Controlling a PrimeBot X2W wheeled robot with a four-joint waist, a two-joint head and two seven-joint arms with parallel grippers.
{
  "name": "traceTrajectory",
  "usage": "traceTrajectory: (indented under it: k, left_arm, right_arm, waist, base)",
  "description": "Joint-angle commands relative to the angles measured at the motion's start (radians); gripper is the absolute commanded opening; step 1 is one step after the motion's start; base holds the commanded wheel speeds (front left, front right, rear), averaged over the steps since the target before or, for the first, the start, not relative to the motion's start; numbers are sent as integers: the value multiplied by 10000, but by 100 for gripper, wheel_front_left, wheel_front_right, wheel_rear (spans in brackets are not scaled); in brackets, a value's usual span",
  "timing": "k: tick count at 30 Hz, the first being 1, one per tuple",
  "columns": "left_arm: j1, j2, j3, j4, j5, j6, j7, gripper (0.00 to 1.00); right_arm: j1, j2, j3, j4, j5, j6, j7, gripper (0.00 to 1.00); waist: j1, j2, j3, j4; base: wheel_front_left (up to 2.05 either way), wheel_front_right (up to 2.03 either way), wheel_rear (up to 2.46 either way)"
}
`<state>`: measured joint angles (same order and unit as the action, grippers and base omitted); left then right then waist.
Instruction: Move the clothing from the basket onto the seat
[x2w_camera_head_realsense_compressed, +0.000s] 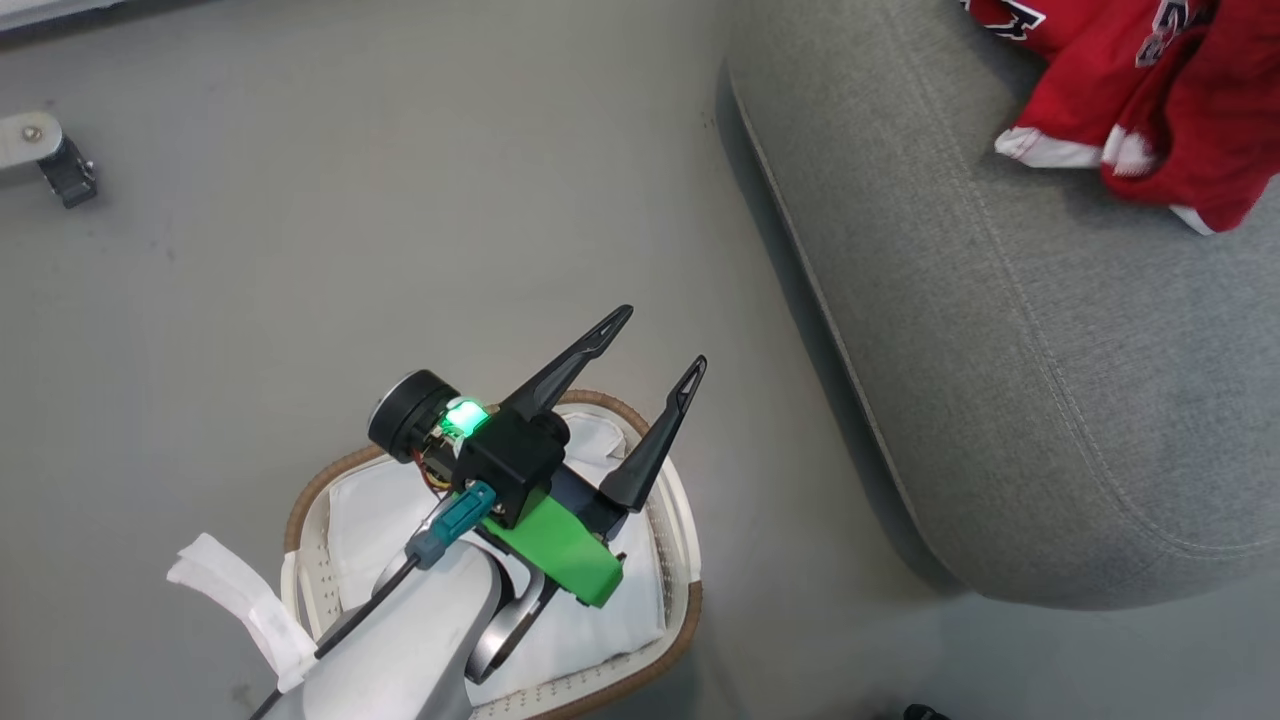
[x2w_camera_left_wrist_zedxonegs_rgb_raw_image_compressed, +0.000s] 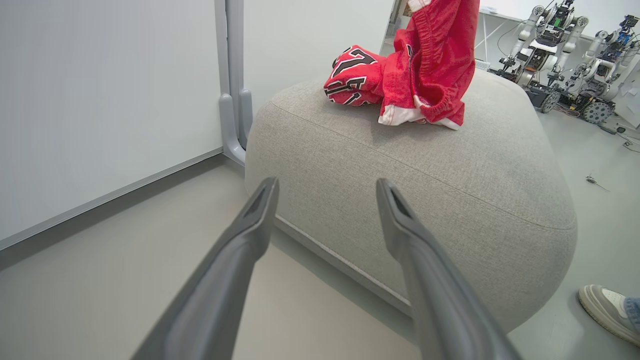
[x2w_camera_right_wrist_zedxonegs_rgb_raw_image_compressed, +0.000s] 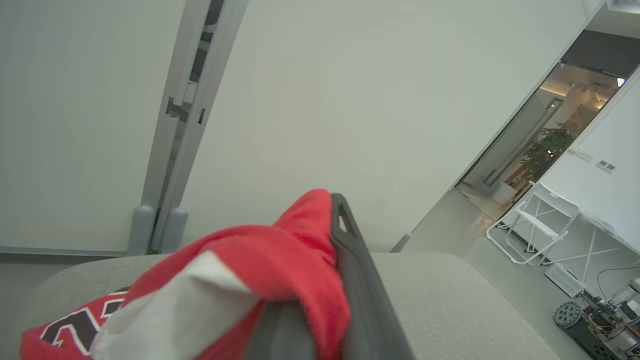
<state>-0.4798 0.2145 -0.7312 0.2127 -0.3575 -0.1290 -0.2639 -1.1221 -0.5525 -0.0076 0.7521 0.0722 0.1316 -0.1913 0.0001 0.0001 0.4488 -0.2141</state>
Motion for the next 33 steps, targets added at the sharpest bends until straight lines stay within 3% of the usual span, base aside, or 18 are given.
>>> traceTrajectory:
  k: [1, 14, 16, 17, 18, 27, 33]
  left_arm:
    - [-281, 69, 3, -36, 121, -26, -7, 100]
    - [-356, 292, 20, 76, 164, -17, -7, 100]
    - [-323, 305, 31, 95, 134, -11, -7, 100]
    - [-278, 313, 41, 106, 99, -7, -7, 100]
    - [-258, 314, 42, 112, 84, -6, -7, 100]
    - [71, 357, 192, 182, -87, 14, -7, 100]
    - [276, 259, 432, 179, -191, 30, -7, 100]
  right_arm:
    - [263, 41, -189, 257, -160, -18, -124, 0]
    - [1401, 1157, -996, 1950, -949, -16, -726, 2]
    - [1540, 1231, -1112, 1932, -960, -16, -730, 32]
    - [1639, 1311, -1167, 1816, -966, -16, -736, 91]
    - [1688, 1349, -1187, 1728, -981, -16, -739, 100]
    - [3320, 2010, -746, 112, -526, -16, -738, 100]
    - [4431, 2078, -280, -722, -154, -16, -739, 100]
  waist:
    - [-1, -1, 575, 466]
    - [-1, -1, 838, 388]
    - [-1, -1, 780, 312]
    - [-1, -1, 727, 249]
    - [-1, -1, 702, 222]
    - [-1, -1, 39, -282]
    - [-1, -1, -454, -549]
  base:
    - [0, 0, 0]
    - [0, 0, 0]
    - [0, 0, 0]
    - [0, 0, 0]
    - [0, 0, 0]
    - [0, 0, 0]
    - [0, 0, 0]
